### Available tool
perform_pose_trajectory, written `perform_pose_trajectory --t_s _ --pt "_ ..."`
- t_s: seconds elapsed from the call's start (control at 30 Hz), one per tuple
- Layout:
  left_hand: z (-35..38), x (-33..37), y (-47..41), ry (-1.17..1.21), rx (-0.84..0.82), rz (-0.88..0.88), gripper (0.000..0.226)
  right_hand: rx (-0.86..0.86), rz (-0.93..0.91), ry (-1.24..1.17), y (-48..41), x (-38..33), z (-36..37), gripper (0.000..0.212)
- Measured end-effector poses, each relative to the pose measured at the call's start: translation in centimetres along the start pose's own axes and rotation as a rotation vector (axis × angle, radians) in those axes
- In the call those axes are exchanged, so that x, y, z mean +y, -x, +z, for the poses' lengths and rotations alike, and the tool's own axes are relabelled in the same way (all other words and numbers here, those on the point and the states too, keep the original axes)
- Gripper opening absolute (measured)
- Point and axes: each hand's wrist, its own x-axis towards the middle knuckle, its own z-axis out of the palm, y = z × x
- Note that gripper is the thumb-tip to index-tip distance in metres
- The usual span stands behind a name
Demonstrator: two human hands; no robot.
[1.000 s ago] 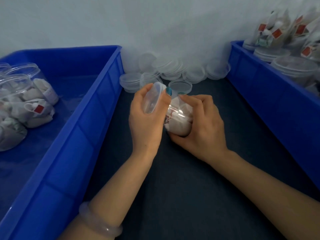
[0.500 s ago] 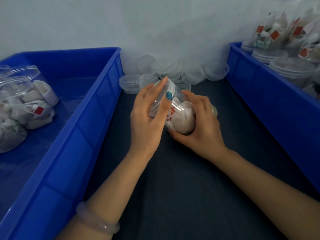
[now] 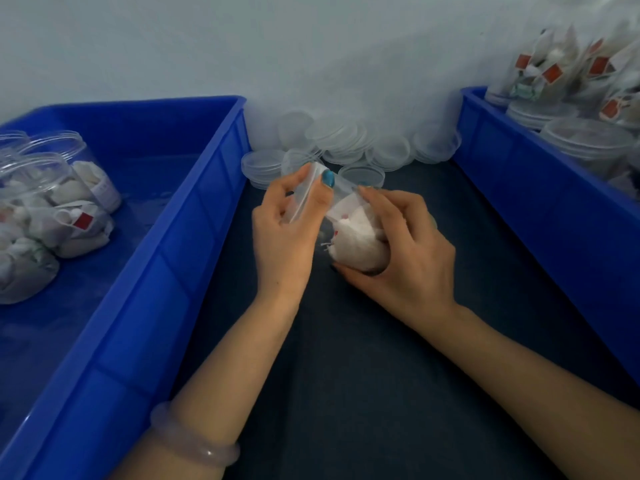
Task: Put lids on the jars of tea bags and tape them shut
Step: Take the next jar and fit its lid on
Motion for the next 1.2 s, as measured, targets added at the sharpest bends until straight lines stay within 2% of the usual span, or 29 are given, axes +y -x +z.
perform_pose_trajectory --t_s 0.17,0.27,0.33,0.43,0.5,0.57,0.6,0.67,0.73,0.83,0.97,1.07,1.1,1.2 --pt "0.0 0.0 0.1 0.046 0.022 -0.090 0.044 0.083 -0.098 0.029 -0.2 0.1 0.3 0.075" --pt "0.0 0.3 0.3 0.081 -0.028 -0.082 0.042 -0.009 0.007 -0.107 -0.2 0.4 -0.2 0.081" --pt "-0.1 0.6 0.1 0.094 -0.076 -0.054 0.036 -0.102 0.135 -0.337 -0.3 0.7 -0.3 0.083" --pt "-0.4 0.8 -0.1 0.117 -0.150 -0.045 0.035 -0.237 0.326 -0.812 -0.8 1.6 -0.2 0.068" --pt "-0.5 0.7 0.0 0.164 -0.153 -0.037 0.052 -0.373 0.512 -1.133 -1.2 1.9 -0.3 0.068" --pt "-0.3 0.5 0.1 0.222 -0.131 -0.052 0.070 -0.498 0.653 -1.254 -1.3 2.1 -0.5 0.083" --pt "-0.3 0.3 0.2 0.245 -0.123 -0.069 0.076 -0.511 0.672 -1.254 -1.3 2.1 -0.4 0.089" --pt "-0.1 -0.1 0.4 0.290 -0.118 -0.104 0.081 -0.408 0.630 -1.164 -1.3 1.7 -0.2 0.076" --pt "0.0 -0.5 0.5 0.303 -0.099 -0.128 0.079 -0.259 0.500 -0.879 -1.0 0.9 0.0 0.066" --pt "0.2 -0.6 0.4 0.276 -0.069 -0.187 0.082 -0.087 0.292 -0.362 -0.5 0.8 0.2 0.083" --pt "0.5 -0.6 0.5 0.211 -0.056 -0.196 0.103 -0.017 0.087 -0.143 -0.4 0.8 -0.1 0.087" --pt "0.3 -0.8 0.3 0.218 -0.013 -0.199 0.102 -0.055 0.075 -0.215 -0.3 0.6 -0.1 0.085" --pt "0.2 -0.8 0.2 0.232 -0.004 -0.196 0.098 -0.106 0.131 -0.353 -0.3 0.6 -0.1 0.082" --pt "0.0 -0.8 0.0 0.291 0.001 -0.195 0.091 -0.391 0.452 -0.976 -1.1 0.6 -0.4 0.062"
